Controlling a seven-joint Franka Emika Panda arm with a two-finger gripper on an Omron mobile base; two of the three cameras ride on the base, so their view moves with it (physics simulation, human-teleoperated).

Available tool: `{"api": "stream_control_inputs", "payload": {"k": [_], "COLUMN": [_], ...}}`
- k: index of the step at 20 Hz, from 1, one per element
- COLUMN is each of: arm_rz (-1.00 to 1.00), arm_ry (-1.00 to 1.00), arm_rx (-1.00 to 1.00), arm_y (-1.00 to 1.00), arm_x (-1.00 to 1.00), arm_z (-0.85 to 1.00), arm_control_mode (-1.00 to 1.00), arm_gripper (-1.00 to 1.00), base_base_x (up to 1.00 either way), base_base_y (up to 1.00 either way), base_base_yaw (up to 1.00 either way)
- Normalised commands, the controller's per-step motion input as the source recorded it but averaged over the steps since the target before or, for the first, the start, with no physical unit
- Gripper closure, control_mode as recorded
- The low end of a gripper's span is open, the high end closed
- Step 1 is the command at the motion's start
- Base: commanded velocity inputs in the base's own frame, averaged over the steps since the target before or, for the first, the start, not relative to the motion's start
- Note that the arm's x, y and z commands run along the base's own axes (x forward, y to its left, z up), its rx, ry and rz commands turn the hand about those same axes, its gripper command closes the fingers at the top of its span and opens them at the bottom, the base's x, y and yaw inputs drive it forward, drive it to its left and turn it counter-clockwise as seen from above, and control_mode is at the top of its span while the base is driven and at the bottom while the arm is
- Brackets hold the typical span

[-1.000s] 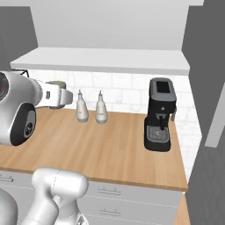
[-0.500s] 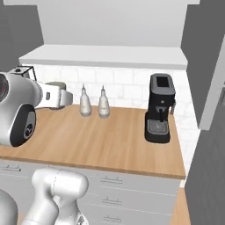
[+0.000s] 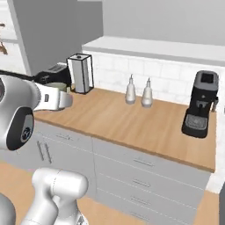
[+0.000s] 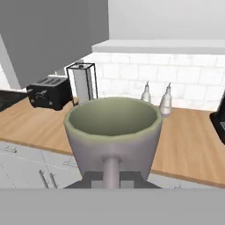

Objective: Gather all objects into one cabinet and sort the glasses and bowls to opposite sides.

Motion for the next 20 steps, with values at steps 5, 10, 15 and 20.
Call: {"api": "stream_control_inputs", "payload": {"k": [5,10,15,20], "arm_rz": [0.00,0.00,0.00,0.00], "arm_ry": [0.00,0.00,0.00,0.00], "arm_rx": [0.00,0.00,0.00,0.00], "arm_y": [0.00,0.00,0.00,0.00], "arm_x": [0.00,0.00,0.00,0.00], "arm_z": [0.00,0.00,0.00,0.00], "arm_control_mode": [1.00,1.00,1.00,1.00], "arm_gripper": [1.00,1.00,1.00,1.00], "base_base_x": [-0.17,-0.26,-0.11,0.40], "base_base_y": [0.20,0.05,0.07,0.02], "base_base_yaw": [0.98,1.00,0.98,0.50]}}
